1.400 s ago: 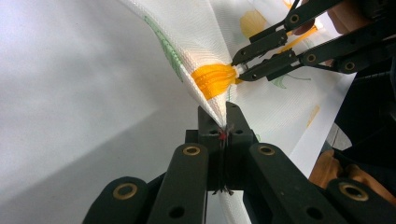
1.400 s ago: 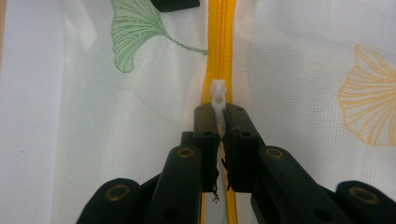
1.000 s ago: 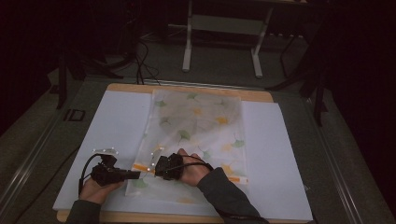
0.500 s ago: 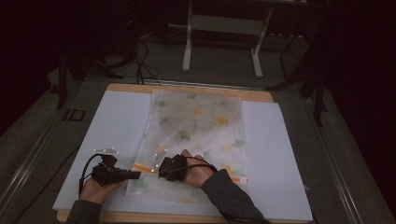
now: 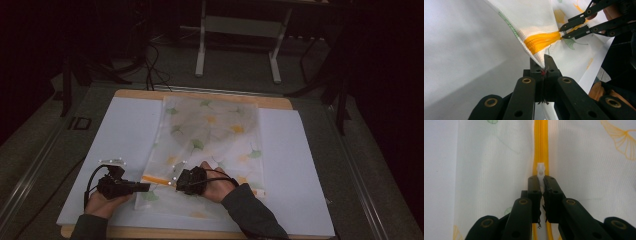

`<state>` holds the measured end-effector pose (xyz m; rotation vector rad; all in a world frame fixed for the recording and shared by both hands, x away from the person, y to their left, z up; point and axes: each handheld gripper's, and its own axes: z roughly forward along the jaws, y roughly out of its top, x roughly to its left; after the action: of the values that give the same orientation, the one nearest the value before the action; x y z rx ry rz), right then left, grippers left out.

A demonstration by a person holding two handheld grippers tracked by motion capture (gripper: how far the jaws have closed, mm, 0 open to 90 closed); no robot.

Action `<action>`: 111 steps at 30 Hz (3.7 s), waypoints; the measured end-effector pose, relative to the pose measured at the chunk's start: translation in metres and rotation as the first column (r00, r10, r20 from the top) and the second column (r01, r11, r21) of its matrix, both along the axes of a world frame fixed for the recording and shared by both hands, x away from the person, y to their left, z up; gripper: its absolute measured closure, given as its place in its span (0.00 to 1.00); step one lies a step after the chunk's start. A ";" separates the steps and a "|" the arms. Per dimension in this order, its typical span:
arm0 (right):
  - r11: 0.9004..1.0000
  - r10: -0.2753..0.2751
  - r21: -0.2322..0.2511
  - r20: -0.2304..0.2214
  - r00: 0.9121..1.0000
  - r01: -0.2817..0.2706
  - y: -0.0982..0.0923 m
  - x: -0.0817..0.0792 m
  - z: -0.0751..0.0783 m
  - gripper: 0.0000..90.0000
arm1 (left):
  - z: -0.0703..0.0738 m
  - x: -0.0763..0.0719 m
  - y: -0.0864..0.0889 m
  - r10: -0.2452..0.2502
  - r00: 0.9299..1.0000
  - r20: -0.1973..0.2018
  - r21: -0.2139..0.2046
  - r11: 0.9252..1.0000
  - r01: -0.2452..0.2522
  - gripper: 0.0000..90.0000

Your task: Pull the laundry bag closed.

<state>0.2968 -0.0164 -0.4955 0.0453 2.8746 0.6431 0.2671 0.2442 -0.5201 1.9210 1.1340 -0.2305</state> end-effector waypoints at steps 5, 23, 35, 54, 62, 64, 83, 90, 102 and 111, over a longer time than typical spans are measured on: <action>1.000 -0.006 0.001 -0.004 1.000 0.006 -0.004 0.000 0.000 0.94 | 0.000 0.000 0.000 -0.001 1.000 0.001 0.001 1.000 0.001 0.99; 1.000 -0.022 -0.014 -0.006 1.000 0.022 -0.017 0.002 -0.001 0.94 | 0.000 0.000 -0.001 -0.002 1.000 0.003 0.008 1.000 0.002 0.99; 0.999 -0.044 -0.021 -0.008 0.999 0.044 -0.030 0.003 -0.002 0.94 | 0.000 0.000 0.000 -0.002 1.000 0.003 0.011 1.000 0.002 0.99; 0.998 -0.062 -0.025 -0.010 0.998 0.062 -0.042 0.004 -0.001 0.94 | 0.000 0.000 0.000 0.002 1.000 0.006 0.009 1.000 -0.003 0.99; 0.997 -0.066 -0.028 -0.007 0.998 0.066 -0.046 0.003 0.000 0.94 | 0.000 0.000 0.001 0.004 1.000 0.007 0.008 1.000 -0.004 0.99; 0.997 -0.067 -0.026 -0.006 0.998 0.067 -0.048 0.003 -0.001 0.94 | 0.000 0.000 0.001 0.005 1.000 0.007 0.009 1.000 -0.005 0.99; 0.997 -0.076 -0.024 -0.008 0.997 0.076 -0.057 0.004 0.002 0.94 | 0.000 0.000 0.001 0.004 1.000 0.003 0.007 1.000 -0.004 0.99; 0.996 -0.083 -0.021 -0.010 0.997 0.083 -0.060 0.004 0.001 0.94 | 0.000 0.000 0.001 0.004 1.000 0.007 0.008 1.000 -0.004 0.99; 0.995 -0.095 -0.027 -0.008 0.995 0.095 -0.072 0.004 0.000 0.94 | 0.000 0.000 0.001 0.005 1.000 0.005 0.009 1.000 -0.005 0.99; 0.994 -0.106 -0.039 -0.007 0.994 0.105 -0.081 0.005 -0.001 0.94 | 0.000 0.000 0.001 0.005 1.000 0.007 0.010 1.000 -0.005 0.99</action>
<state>0.3017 -0.0971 -0.4965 0.1939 2.8692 0.5694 0.2668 0.2449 -0.5198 1.9264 1.1372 -0.2160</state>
